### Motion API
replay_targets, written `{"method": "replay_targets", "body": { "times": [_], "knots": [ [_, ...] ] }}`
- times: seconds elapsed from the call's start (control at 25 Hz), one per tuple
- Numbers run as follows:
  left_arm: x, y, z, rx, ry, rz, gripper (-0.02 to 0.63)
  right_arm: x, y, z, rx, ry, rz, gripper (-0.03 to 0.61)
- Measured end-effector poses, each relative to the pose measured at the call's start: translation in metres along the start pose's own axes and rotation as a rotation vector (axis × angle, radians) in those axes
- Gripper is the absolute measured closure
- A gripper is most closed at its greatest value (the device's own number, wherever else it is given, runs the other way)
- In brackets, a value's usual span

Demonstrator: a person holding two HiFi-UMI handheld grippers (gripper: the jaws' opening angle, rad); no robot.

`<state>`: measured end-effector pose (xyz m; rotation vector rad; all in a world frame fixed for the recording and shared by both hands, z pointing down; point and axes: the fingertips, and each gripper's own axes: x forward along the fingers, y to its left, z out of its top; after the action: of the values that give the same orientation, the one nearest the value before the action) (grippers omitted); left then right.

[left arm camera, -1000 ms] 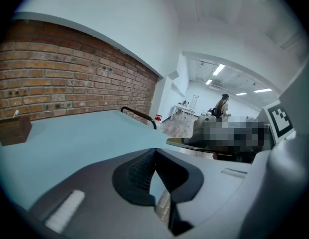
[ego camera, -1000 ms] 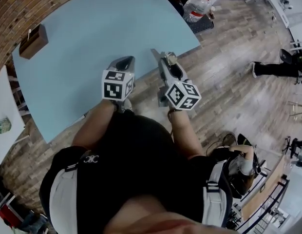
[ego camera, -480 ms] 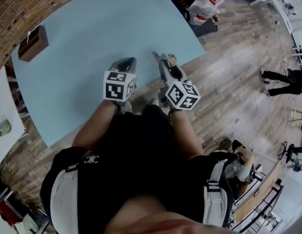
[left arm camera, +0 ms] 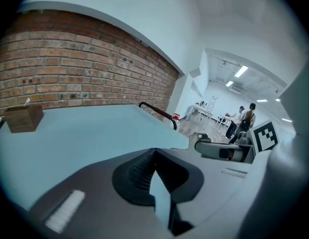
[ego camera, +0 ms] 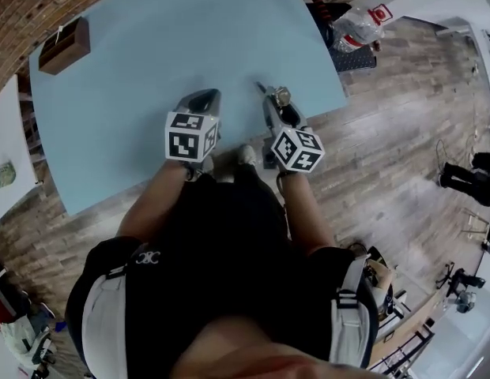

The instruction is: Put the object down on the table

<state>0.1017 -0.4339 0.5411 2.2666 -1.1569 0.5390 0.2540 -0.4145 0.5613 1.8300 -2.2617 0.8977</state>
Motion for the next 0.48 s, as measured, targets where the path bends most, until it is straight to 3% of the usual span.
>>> {"method": "replay_targets", "body": {
  "times": [0.2,0.48],
  "knots": [
    [0.010,-0.003,-0.007,-0.023,0.025,0.036,0.614,0.017,-0.018,-0.009,-0.120,0.041,0.017,0.383],
    [0.007,-0.005,-0.014,-0.043,0.041,0.112,0.614,0.041,-0.034,-0.038,-0.168,0.134,0.060,0.383]
  ]
}}
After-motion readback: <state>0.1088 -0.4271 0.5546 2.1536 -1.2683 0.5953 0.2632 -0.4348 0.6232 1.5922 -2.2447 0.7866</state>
